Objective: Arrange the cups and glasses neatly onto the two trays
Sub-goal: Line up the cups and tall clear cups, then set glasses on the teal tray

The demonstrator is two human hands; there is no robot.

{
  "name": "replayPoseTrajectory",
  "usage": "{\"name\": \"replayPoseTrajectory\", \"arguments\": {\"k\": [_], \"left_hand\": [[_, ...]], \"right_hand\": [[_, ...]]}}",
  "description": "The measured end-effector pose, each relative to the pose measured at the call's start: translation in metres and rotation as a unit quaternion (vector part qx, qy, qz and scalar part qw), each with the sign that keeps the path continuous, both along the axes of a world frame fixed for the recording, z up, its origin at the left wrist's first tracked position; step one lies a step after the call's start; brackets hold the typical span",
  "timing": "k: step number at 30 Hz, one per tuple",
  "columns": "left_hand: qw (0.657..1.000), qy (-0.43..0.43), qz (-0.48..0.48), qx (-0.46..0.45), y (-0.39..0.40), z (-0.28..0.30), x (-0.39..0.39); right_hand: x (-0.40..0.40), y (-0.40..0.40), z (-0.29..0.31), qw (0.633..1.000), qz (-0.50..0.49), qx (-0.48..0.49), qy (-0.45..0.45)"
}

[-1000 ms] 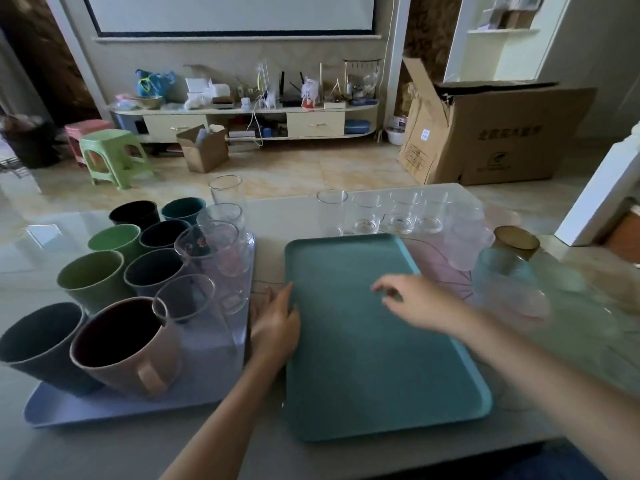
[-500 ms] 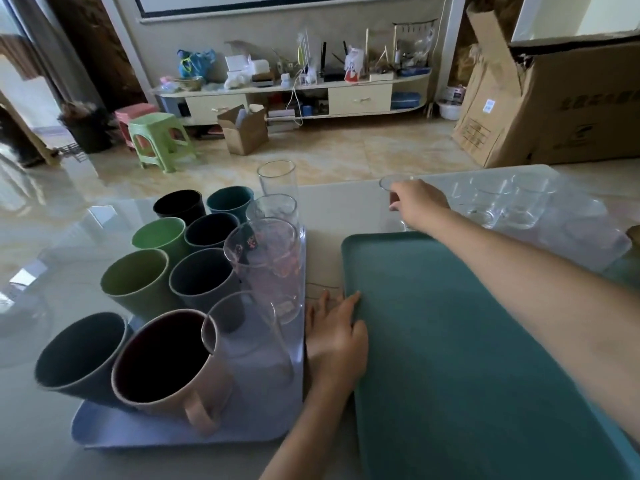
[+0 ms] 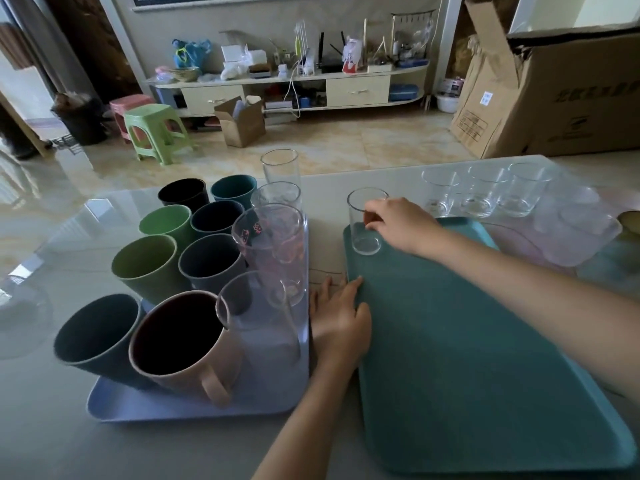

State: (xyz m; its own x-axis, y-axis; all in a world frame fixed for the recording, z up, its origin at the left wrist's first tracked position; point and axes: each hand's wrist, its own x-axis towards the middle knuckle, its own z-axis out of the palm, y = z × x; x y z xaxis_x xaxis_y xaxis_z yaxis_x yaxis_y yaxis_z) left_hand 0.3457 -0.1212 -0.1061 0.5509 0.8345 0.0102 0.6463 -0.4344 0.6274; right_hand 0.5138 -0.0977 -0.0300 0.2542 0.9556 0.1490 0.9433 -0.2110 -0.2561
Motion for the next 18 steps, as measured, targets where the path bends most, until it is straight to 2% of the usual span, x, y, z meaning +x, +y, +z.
{"name": "replayPoseTrajectory", "arguments": {"k": [3, 5, 6, 7, 9, 10, 12, 14, 15, 18], "left_hand": [[1.000, -0.003, -0.001, -0.005, 0.002, -0.002, 0.001], [1.000, -0.002, 0.000, -0.007, 0.002, -0.002, 0.001], [1.000, -0.002, 0.002, -0.007, 0.002, -0.002, 0.001], [1.000, -0.004, 0.003, -0.007, 0.002, -0.002, 0.000], [1.000, -0.010, 0.008, -0.007, 0.001, -0.001, 0.001], [1.000, -0.012, 0.011, -0.008, 0.001, -0.001, 0.001], [1.000, -0.017, 0.013, -0.006, 0.001, 0.000, 0.000], [1.000, -0.019, 0.014, -0.010, 0.001, 0.001, -0.001], [1.000, -0.016, 0.013, -0.011, 0.001, 0.002, -0.001], [1.000, -0.013, 0.009, -0.005, 0.001, 0.000, 0.000]], "right_hand": [[0.003, -0.002, 0.002, 0.999, 0.010, -0.020, -0.025], [0.011, -0.008, 0.008, 0.995, 0.038, -0.012, 0.091], [0.017, -0.012, 0.011, 0.985, 0.038, 0.022, 0.167], [0.027, -0.015, 0.014, 0.978, 0.016, 0.073, 0.197], [0.058, -0.020, 0.016, 0.978, -0.078, 0.147, 0.125], [0.075, -0.020, 0.015, 0.977, -0.131, 0.146, 0.084], [0.101, -0.021, 0.008, 0.978, -0.196, 0.060, 0.038], [0.117, -0.017, -0.004, 0.979, -0.200, -0.043, 0.010], [0.121, -0.014, -0.010, 0.979, -0.194, -0.061, -0.011], [0.123, -0.005, -0.018, 0.977, -0.209, -0.018, -0.045]]}}
